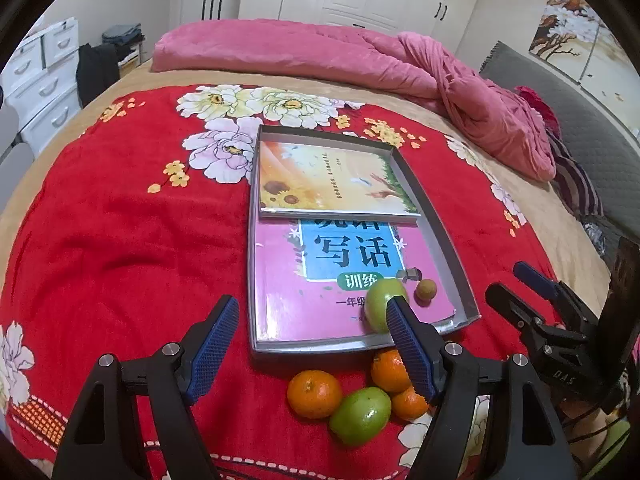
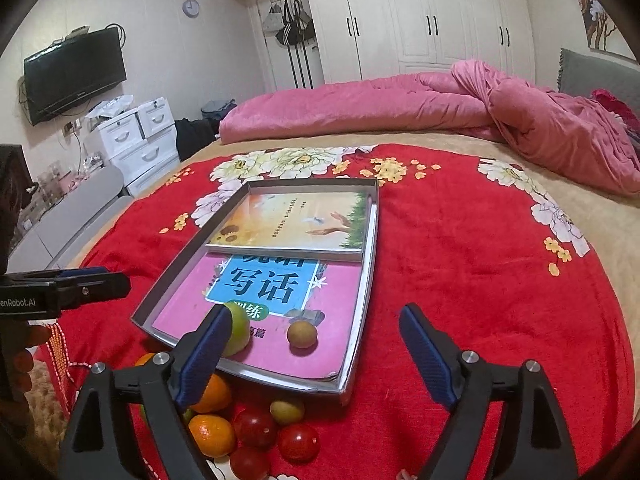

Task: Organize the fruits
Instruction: 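Withdraw both open grippers from the tray back toward the fruit pile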

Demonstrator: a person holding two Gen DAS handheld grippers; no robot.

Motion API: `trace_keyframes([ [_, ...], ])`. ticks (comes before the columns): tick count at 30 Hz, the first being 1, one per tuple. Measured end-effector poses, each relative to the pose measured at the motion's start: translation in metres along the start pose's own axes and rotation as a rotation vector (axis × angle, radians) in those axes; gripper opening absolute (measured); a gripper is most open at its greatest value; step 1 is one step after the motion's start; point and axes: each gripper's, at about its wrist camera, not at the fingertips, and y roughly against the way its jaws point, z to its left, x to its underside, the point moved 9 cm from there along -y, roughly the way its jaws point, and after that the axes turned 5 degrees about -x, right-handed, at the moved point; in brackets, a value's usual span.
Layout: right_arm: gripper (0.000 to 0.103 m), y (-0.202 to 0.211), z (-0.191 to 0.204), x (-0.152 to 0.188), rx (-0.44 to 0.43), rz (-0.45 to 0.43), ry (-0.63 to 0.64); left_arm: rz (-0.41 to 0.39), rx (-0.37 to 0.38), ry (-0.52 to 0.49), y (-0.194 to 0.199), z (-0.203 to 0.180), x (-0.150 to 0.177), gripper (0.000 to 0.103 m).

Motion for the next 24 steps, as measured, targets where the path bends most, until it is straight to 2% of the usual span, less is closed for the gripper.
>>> trace_keyframes([
  [24, 0.089, 0.015, -0.004, 0.008, 0.004, 0.010, -0.035, 0.019, 0.042, -0.048, 0.010, -0.013, 0.020, 0.077],
])
